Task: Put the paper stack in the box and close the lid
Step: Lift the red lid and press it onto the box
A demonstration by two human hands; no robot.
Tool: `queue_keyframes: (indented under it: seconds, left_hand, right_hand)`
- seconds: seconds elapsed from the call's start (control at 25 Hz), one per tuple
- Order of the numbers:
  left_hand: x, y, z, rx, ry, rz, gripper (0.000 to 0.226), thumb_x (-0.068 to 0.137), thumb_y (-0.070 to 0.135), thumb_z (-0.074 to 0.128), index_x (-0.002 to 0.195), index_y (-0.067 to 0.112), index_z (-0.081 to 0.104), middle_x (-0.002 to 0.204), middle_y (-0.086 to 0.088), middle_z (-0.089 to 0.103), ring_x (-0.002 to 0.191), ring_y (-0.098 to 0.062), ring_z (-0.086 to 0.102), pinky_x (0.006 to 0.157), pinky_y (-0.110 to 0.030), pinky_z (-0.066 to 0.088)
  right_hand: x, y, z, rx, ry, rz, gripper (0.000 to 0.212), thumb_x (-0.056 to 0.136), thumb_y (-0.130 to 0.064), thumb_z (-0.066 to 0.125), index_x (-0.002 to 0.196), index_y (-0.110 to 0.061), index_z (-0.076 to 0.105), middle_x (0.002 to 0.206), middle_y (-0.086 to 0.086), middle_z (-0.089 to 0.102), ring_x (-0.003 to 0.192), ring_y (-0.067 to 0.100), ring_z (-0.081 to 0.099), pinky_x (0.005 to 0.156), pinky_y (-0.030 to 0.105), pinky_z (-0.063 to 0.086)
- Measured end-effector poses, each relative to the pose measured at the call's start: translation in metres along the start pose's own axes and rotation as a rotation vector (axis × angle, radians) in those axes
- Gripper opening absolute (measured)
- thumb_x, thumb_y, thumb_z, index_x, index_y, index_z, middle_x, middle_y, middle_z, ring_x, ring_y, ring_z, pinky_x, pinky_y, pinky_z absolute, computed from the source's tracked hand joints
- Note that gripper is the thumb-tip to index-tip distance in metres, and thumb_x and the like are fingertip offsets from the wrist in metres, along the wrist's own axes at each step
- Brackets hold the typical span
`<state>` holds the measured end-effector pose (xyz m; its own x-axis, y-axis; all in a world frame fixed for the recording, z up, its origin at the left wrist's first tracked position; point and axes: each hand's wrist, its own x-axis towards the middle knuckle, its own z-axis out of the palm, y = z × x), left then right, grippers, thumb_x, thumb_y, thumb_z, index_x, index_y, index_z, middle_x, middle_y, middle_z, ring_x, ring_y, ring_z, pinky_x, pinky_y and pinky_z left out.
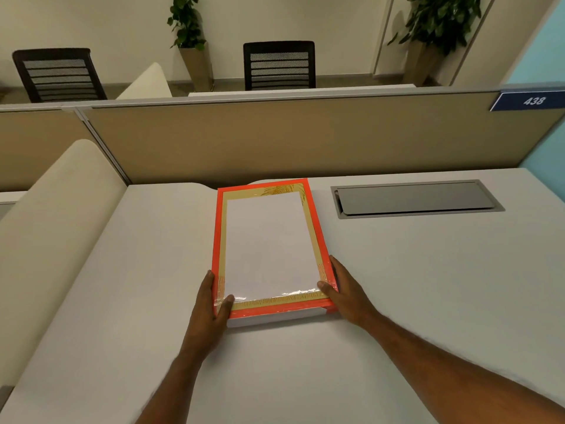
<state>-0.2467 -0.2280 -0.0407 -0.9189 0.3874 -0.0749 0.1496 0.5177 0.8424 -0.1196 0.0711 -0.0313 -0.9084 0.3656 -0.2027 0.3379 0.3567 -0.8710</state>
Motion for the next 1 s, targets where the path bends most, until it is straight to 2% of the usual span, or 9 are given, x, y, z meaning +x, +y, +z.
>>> queue_keyframes:
  seconds: [0.08, 0.16, 0.24, 0.36, 0.52, 0.68, 0.88, 1.0]
  left_hand:
    - [0.005, -0.001, -0.005, -0.043, 0.002, -0.028, 0.082, 0.084, 0.048, 0.06, 0.151, 0.026, 0.02, 0.155, 0.002, 0.031, 0.136, -0.02, 0.04, 0.104, -0.035, 0.042]
    - [0.018, -0.002, -0.011, -0.005, -0.009, -0.022, 0.081, 0.083, 0.044, 0.067, 0.149, 0.023, 0.025, 0.154, 0.0, 0.03, 0.136, -0.022, 0.039, 0.105, -0.041, 0.043]
    - [0.038, 0.003, -0.013, 0.161, 0.001, 0.039, 0.073, 0.086, 0.042, 0.065, 0.147, 0.019, 0.032, 0.156, -0.001, 0.027, 0.14, -0.023, 0.034, 0.11, -0.041, 0.037]
    - [0.079, 0.021, -0.008, 0.358, 0.003, 0.161, 0.061, 0.092, 0.039, 0.057, 0.146, 0.014, 0.039, 0.158, -0.006, 0.029, 0.144, -0.026, 0.028, 0.116, -0.043, 0.028]
    - [0.141, 0.043, 0.001, 0.501, -0.083, 0.16, 0.059, 0.096, 0.046, 0.045, 0.147, 0.016, 0.039, 0.161, -0.005, 0.024, 0.148, -0.026, 0.02, 0.12, -0.046, 0.021]
    - [0.194, 0.056, 0.005, 0.572, -0.156, 0.112, 0.063, 0.097, 0.051, 0.039, 0.15, 0.018, 0.032, 0.163, -0.003, 0.016, 0.15, -0.026, 0.011, 0.12, -0.046, 0.015]
    - [0.207, 0.051, 0.01, 0.623, -0.085, 0.129, 0.063, 0.095, 0.052, 0.042, 0.149, 0.021, 0.034, 0.161, -0.001, 0.024, 0.149, -0.024, 0.018, 0.118, -0.047, 0.023]
    - [0.205, 0.052, 0.01, 0.625, -0.105, 0.116, 0.065, 0.094, 0.051, 0.045, 0.15, 0.02, 0.033, 0.162, -0.001, 0.021, 0.149, -0.025, 0.017, 0.118, -0.047, 0.023]
  right_hand:
    - [0.003, 0.002, -0.001, -0.048, 0.058, -0.019, 0.076, 0.09, -0.043, 0.06, 0.152, -0.025, 0.02, 0.158, -0.004, 0.031, 0.143, 0.017, 0.034, 0.112, 0.032, 0.035]
    - [0.013, -0.003, -0.003, -0.143, 0.144, -0.059, 0.073, 0.089, -0.046, 0.06, 0.15, -0.024, 0.025, 0.157, -0.002, 0.031, 0.142, 0.017, 0.033, 0.113, 0.037, 0.034]
    - [0.032, -0.016, -0.005, -0.236, 0.193, -0.128, 0.067, 0.09, -0.046, 0.058, 0.147, -0.021, 0.033, 0.155, 0.0, 0.036, 0.141, 0.018, 0.036, 0.114, 0.037, 0.035]
    - [0.078, -0.042, -0.008, -0.396, 0.127, -0.208, 0.057, 0.092, -0.043, 0.055, 0.141, -0.018, 0.042, 0.153, 0.002, 0.038, 0.14, 0.021, 0.036, 0.114, 0.033, 0.03]
    - [0.148, -0.068, -0.017, -0.574, -0.006, -0.16, 0.062, 0.093, -0.042, 0.053, 0.146, -0.014, 0.036, 0.16, 0.005, 0.028, 0.147, 0.023, 0.025, 0.118, 0.037, 0.024]
    - [0.197, -0.077, -0.025, -0.697, -0.05, -0.096, 0.07, 0.095, -0.049, 0.045, 0.152, -0.014, 0.025, 0.164, 0.004, 0.015, 0.151, 0.022, 0.013, 0.123, 0.041, 0.018]
    - [0.211, -0.068, -0.02, -0.799, -0.034, -0.084, 0.075, 0.091, -0.056, 0.046, 0.152, -0.016, 0.026, 0.164, 0.001, 0.015, 0.151, 0.02, 0.013, 0.121, 0.042, 0.021]
    - [0.207, -0.073, -0.015, -0.788, -0.035, -0.064, 0.078, 0.09, -0.057, 0.048, 0.152, -0.015, 0.025, 0.164, 0.004, 0.014, 0.151, 0.022, 0.013, 0.121, 0.043, 0.02]
